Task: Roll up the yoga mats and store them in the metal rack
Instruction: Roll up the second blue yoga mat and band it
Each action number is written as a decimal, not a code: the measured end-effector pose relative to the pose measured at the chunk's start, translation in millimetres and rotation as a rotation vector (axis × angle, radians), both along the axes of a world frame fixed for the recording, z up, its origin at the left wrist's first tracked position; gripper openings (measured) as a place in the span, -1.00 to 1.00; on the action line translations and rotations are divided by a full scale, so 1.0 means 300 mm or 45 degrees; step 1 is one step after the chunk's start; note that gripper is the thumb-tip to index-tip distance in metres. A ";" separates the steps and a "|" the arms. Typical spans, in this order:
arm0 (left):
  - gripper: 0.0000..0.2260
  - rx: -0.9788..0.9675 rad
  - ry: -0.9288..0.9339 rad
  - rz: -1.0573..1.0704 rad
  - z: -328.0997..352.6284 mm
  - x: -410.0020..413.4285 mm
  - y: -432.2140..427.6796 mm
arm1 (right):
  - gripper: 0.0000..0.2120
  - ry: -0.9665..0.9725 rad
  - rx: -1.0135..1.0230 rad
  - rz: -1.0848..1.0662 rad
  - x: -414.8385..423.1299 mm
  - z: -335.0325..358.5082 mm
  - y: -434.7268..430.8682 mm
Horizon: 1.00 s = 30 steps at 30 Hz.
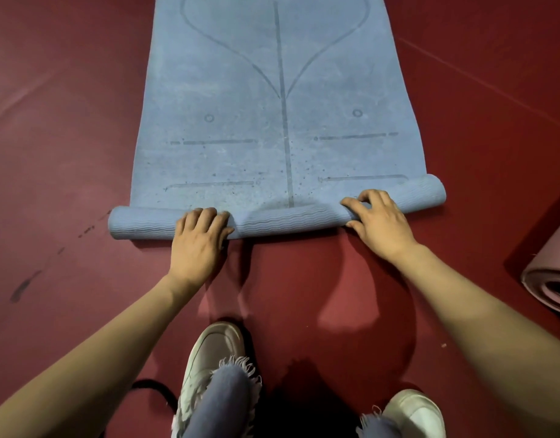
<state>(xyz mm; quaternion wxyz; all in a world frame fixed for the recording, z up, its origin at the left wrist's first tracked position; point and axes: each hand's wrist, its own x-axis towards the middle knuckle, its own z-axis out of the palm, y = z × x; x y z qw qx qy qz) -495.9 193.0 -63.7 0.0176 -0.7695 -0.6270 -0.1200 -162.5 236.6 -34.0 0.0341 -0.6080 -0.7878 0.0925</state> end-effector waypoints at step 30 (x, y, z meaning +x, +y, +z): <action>-0.59 -0.083 -0.105 -0.150 0.026 -0.050 0.025 | -0.60 -0.026 0.134 0.016 0.007 -0.010 0.001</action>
